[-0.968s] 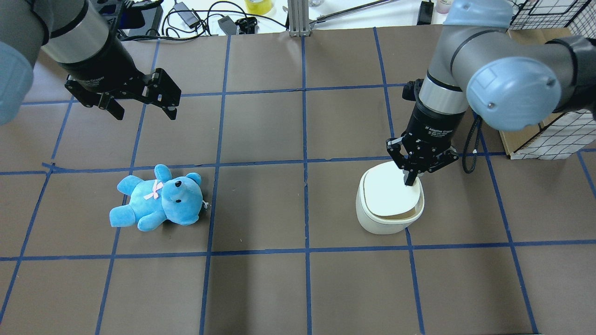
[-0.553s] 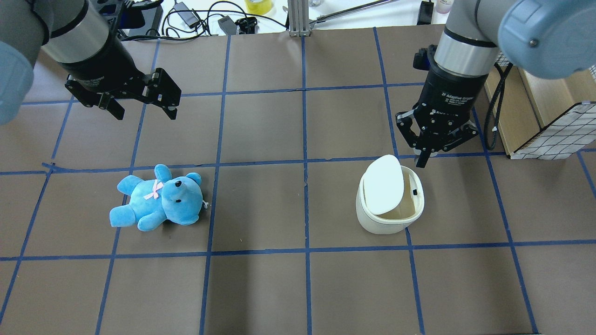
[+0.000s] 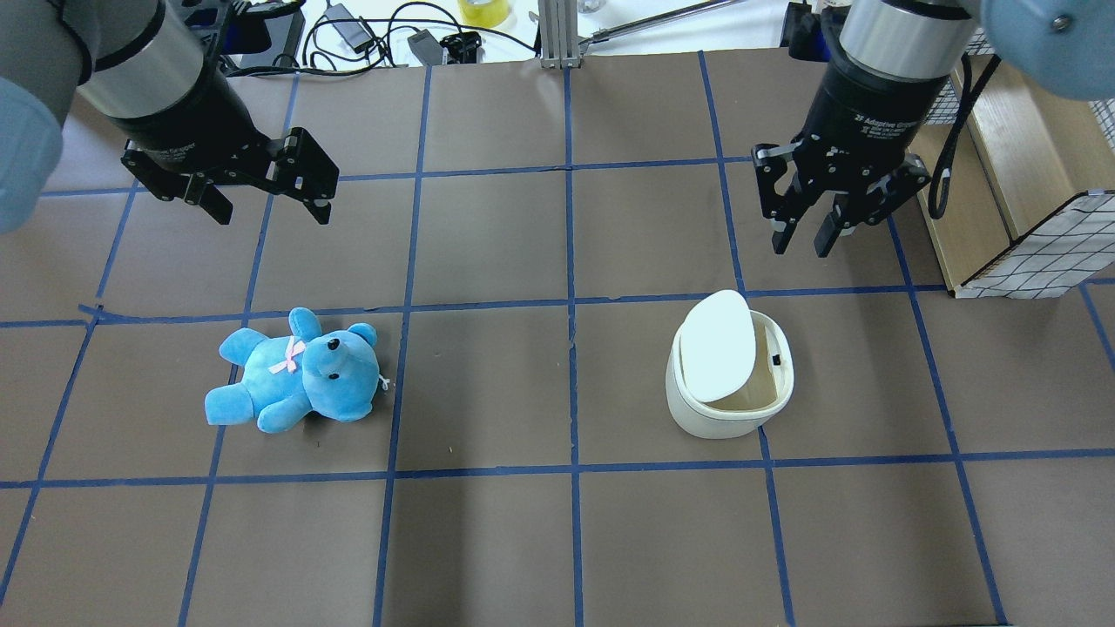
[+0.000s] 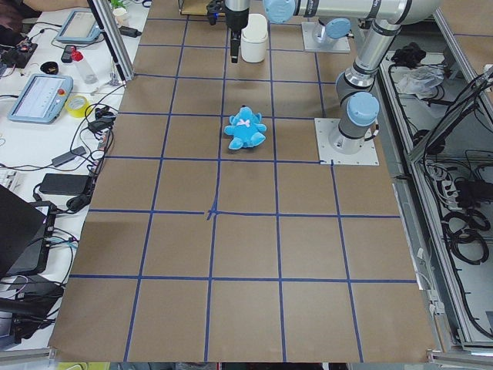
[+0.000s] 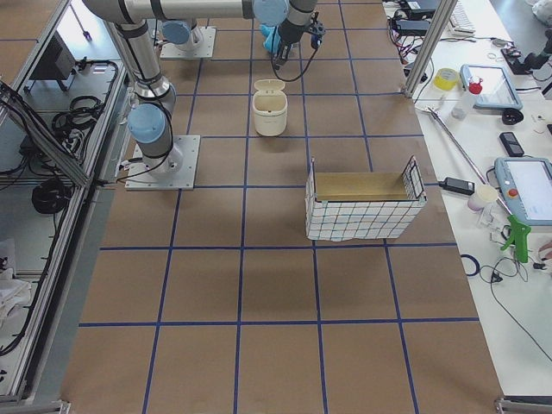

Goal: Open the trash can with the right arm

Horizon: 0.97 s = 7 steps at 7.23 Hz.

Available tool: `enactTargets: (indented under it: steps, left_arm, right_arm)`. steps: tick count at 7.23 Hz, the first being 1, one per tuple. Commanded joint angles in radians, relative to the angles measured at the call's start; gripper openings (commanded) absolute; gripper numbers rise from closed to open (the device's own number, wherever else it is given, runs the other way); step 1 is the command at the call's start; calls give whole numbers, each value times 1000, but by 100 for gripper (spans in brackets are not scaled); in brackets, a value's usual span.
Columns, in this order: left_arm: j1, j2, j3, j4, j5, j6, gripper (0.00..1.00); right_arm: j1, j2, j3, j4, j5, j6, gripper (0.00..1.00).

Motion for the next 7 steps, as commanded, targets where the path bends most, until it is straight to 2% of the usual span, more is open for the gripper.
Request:
enactTargets:
  steps: [1,3,5,7]
  left_arm:
    - [0,0,0,0,0,0,100]
    - [0,0,0,0,0,0,100]
    - [0,0,0,0,0,0,100]
    - [0,0,0,0,0,0,100]
  right_arm:
    - [-5,3,-12,-179,-30,-44,100]
    - [-13,8,-11,-247,-29,-47,100]
    - [-30,11,-8,-252,-67,-49,100]
    - [-28,9,-6,-249,-69,-44,100]
